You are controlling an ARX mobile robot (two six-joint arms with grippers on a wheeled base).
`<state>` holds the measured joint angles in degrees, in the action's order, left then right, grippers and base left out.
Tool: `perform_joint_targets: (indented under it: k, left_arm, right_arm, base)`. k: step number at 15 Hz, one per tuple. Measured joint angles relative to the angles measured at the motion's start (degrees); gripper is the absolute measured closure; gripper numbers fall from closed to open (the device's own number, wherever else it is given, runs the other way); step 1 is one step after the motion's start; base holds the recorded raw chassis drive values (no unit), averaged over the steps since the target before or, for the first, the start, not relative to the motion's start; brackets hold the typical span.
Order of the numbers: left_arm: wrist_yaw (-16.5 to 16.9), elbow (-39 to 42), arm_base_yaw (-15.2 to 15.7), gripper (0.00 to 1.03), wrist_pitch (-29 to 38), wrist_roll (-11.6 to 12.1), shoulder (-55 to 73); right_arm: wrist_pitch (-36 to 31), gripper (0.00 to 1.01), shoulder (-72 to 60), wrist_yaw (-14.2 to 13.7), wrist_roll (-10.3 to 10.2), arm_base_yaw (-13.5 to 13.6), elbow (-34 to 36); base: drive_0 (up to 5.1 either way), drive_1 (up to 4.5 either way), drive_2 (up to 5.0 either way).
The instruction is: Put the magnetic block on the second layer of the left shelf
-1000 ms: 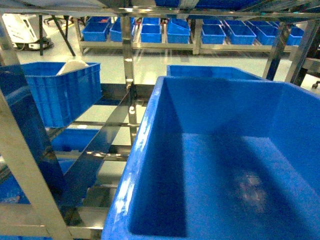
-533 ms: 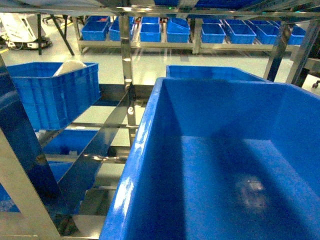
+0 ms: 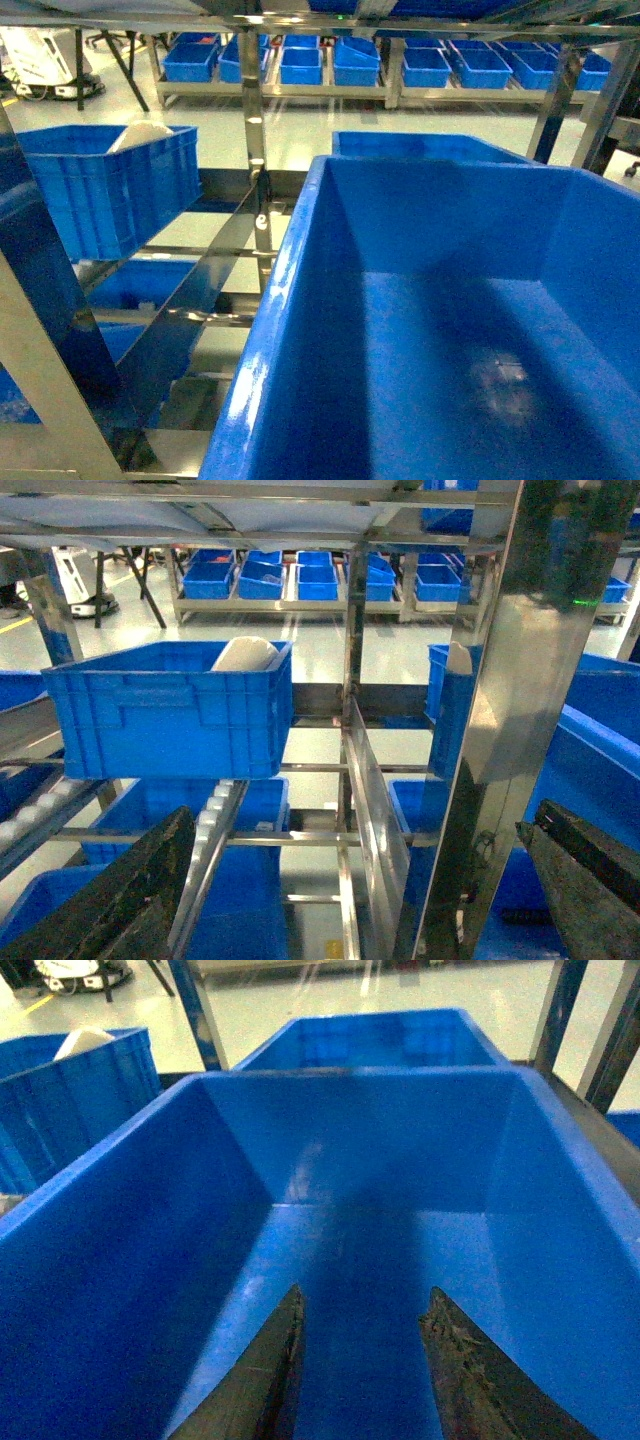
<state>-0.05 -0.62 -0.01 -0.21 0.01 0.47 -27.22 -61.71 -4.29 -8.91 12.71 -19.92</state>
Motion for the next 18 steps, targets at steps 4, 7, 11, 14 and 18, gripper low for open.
perform_joint_targets:
  k: [4,7,11,14,18]
  left_arm:
    - [0.0,0.0,0.0,0.05,0.0,0.0,0.0]
    - [0.0,0.0,0.0,0.05,0.0,0.0,0.0]
    - [0.0,0.0,0.0,0.05,0.0,0.0,0.0]
    - [0.0,0.0,0.0,0.05,0.0,0.0,0.0]
    - [0.0,0.0,0.0,0.05,0.0,0.0,0.0]
  right_arm:
    - [-3.5,0.7,-8.5,0.2,-2.8,1.2,-1.0]
    - [-3.3,0.7,-15.3,0.3,-7.6,1.9,-5.8]
    - [-3.0,0.4,-16.8,-0.7,-11.5,2.7,-9.0]
    - [0.5,0.05,-9.9,-2.4,-10.5,3.1,-4.1]
    - [4.0,0.03,0.2,-5.0,-8.1,4.2,-1.2]
  base:
    - [-0.1,3.17,-3.5]
    - [-0.1,3.17,-3.5]
    - [-0.1,2.38,-2.6]
    - [0.0,0.0,0.0]
    - [0.0,0.0,0.0]
